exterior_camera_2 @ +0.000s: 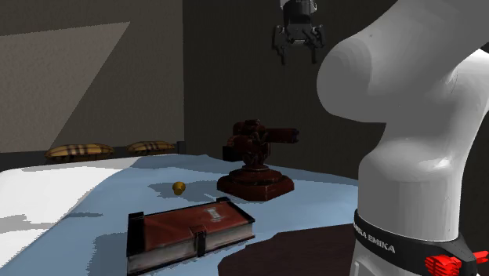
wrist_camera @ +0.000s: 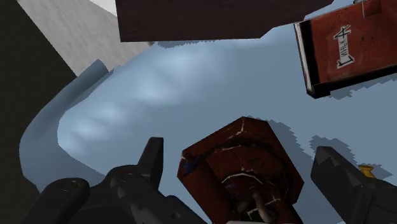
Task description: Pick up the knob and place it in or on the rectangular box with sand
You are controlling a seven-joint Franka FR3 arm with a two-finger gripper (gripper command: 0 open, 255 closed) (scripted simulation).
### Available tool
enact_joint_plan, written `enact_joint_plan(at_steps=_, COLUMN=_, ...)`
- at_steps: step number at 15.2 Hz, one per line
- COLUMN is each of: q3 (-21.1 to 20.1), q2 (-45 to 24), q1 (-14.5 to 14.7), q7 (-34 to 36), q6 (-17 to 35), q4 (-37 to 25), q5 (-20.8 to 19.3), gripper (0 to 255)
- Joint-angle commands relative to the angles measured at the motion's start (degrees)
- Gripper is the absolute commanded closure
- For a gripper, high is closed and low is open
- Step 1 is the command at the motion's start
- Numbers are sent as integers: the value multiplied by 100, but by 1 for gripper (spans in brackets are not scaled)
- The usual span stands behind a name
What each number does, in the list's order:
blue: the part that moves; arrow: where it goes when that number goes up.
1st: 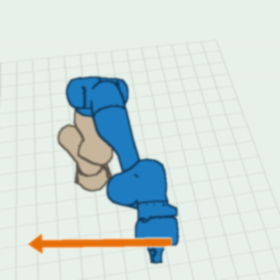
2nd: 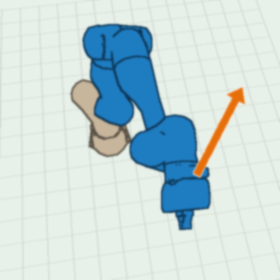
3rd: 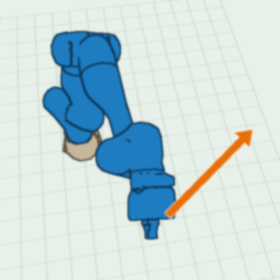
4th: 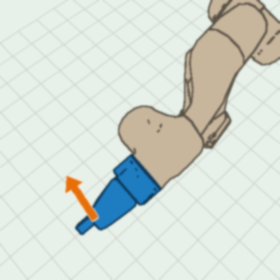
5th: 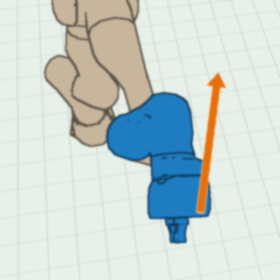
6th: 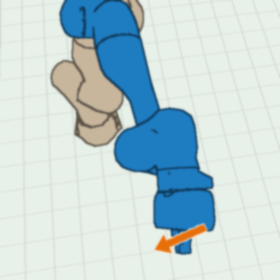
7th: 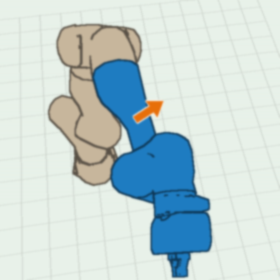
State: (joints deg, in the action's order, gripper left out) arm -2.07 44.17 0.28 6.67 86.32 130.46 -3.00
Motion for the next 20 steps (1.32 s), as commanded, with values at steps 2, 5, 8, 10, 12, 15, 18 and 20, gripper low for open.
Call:
enact_joint_plan(at_steps=2, q3=-64, q2=-39, q1=27, q7=78, q6=176, q4=121, q5=55, gripper=0)
enact_joint_plan(at_steps=5, q3=-258, q2=-205, q1=111, q7=309, q6=713, q4=443, q5=210, gripper=0)
enact_joint_plan(at_steps=8, q3=-460, q2=-445, q1=195, q7=533, q6=1265, q4=699, q5=351, gripper=0)
enact_joint_plan(at_steps=10, q3=-599, q2=-648, q1=249, q7=681, q6=1640, q4=832, q5=434, gripper=0)
enact_joint_plan(at_steps=12, q3=-742, q2=-883, q1=297, q7=828, q6=2017, q4=933, q5=507, gripper=0)
enact_joint_plan(at_steps=15, q3=-963, q2=-1296, q1=356, q7=1052, q6=2584, q4=1025, q5=589, gripper=0)
enact_joint_plan(at_steps=18, q3=-1187, q2=-1775, q1=400, q7=1288, q6=3143, q4=1042, q5=625, gripper=0)
enact_joint_plan(at_steps=20, q3=-1338, q2=-2127, q1=417, q7=1456, q6=3506, q4=1013, q5=615, gripper=0)
